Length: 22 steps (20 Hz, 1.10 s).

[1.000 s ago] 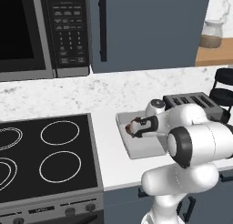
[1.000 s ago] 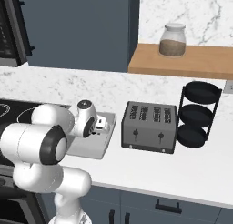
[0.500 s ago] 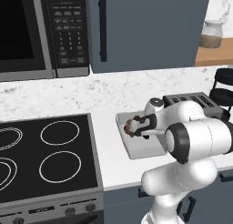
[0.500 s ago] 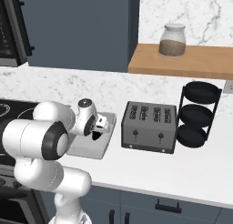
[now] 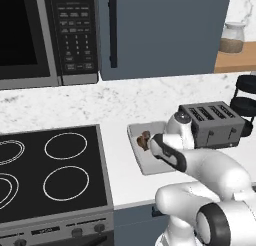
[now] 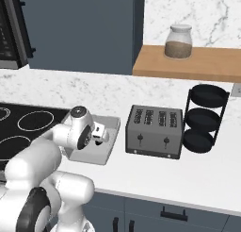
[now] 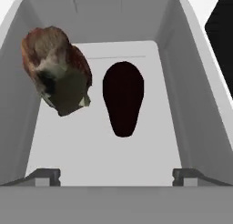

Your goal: Place one avocado and one steak in each tupperware on the nearby counter, to pack two identical lunches.

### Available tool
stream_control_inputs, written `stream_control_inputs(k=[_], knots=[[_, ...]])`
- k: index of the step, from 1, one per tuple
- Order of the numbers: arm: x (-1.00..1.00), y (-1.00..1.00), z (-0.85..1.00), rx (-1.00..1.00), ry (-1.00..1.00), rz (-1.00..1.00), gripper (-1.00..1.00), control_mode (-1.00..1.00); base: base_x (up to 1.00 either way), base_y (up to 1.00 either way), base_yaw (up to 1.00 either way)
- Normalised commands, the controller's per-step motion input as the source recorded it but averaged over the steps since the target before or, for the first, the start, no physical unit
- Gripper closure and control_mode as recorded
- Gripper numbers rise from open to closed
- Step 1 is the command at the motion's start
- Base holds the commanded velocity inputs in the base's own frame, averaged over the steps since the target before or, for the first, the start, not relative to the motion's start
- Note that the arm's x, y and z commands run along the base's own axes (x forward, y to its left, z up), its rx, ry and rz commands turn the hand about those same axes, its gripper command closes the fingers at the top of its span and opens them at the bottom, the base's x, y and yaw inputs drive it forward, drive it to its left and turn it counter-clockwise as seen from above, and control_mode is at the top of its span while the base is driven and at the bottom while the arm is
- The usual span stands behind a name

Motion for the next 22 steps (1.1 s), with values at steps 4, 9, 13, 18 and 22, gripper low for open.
stream_control_inputs(k=[4,9,13,18,22], knots=[[-0.88,0.0,0.89,0.0,-0.29,0.0,-1.0,-1.0,0.0,0.0,0.0],[-0.85,0.0,0.3,0.0,-0.06,0.0,-1.0,-1.0,0.0,0.0,0.0],[-0.8,0.0,0.04,0.0,0.01,0.0,-1.0,-1.0,0.0,0.0,0.0],[-0.59,0.0,0.38,0.0,0.0,0.04,-1.0,-1.0,0.0,0.0,0.0],[-0.25,0.0,0.14,0.0,0.0,0.05,-1.0,-1.0,0.0,0.0,0.0]])
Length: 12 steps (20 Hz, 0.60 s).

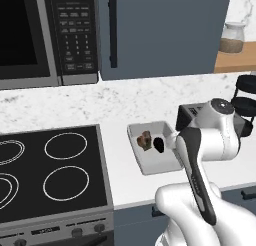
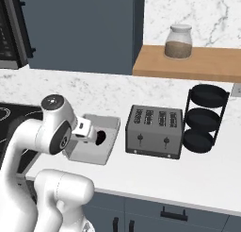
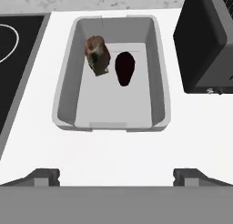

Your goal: Place one avocado and one steak in each tupperware on the nearby counter, to pack two identical lunches.

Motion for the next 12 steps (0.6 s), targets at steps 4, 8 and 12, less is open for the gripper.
stream_control_inputs(k=[4,8,12], knots=[[-0.46,0.07,0.05,0.0,0.0,0.06,-1.0,-1.0,0.0,0.0,0.0],[-0.54,0.07,0.09,0.0,0.0,0.04,-1.0,-1.0,0.0,0.0,0.0],[-0.44,0.09,0.0,-0.02,0.0,0.0,-1.0,1.0,-0.17,0.01,0.0]])
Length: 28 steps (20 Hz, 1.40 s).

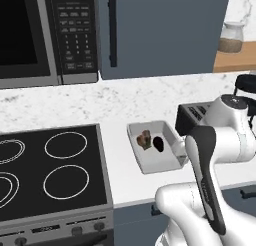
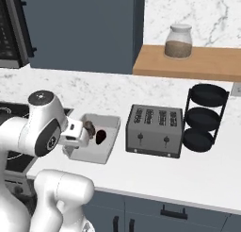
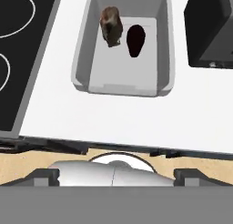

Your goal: Place one avocado and one steak in each tupperware on the nearby counter, to pack two identical lunches.

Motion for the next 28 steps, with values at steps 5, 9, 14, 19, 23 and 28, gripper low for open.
stream_control_inputs(k=[5,9,14,19,23,28], knots=[[0.0,0.0,0.0,0.0,0.0,0.0,-1.0,1.0,-0.79,-0.05,0.0],[0.0,0.0,0.0,0.0,0.0,0.0,-1.0,1.0,-0.58,-0.51,0.0],[0.0,0.0,0.0,0.0,0.0,0.0,-1.0,1.0,-0.24,-0.78,0.0],[0.0,0.0,0.0,0.0,0.0,0.0,-1.0,1.0,-0.13,-0.93,0.0],[0.0,0.0,0.0,0.0,0.0,0.0,-1.0,1.0,-0.69,-0.81,0.0],[0.0,0.0,0.0,0.0,0.0,0.0,-1.0,1.0,-0.87,-0.59,0.0]])
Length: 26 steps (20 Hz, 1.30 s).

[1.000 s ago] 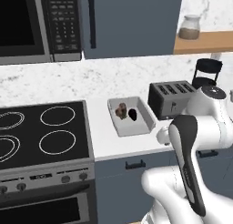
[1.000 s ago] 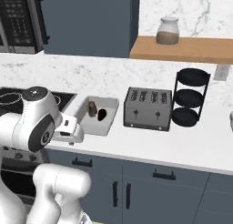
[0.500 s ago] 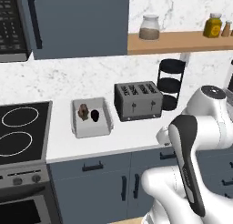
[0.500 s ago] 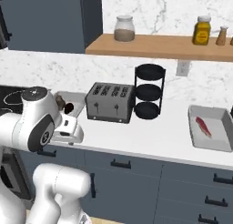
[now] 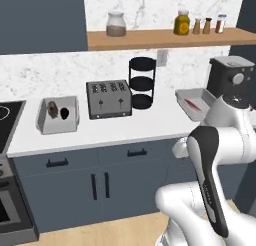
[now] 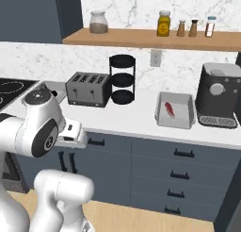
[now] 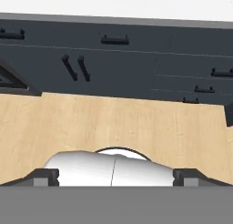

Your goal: Place one avocado and one steak in each tupperware on the nearby counter, to pack two identical lunches.

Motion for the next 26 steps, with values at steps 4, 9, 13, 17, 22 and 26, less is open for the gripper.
stream_control_inputs(k=[4,9,13,17,22,26], knots=[[0.0,0.0,0.0,0.0,0.0,0.0,-1.0,1.0,-0.39,-0.77,0.0],[0.0,0.0,0.0,0.0,0.0,0.0,-1.0,1.0,-0.05,-0.92,0.0],[0.0,0.0,0.0,0.0,0.0,0.0,-1.0,1.0,0.0,-0.96,0.0],[0.0,0.0,0.0,0.0,0.0,0.0,-1.0,1.0,0.0,-0.92,0.0],[0.0,0.0,0.0,0.0,0.0,0.0,-1.0,1.0,0.0,-0.88,-0.02],[0.0,0.0,0.0,0.0,0.0,0.0,-1.0,1.0,0.0,-0.75,-0.04]])
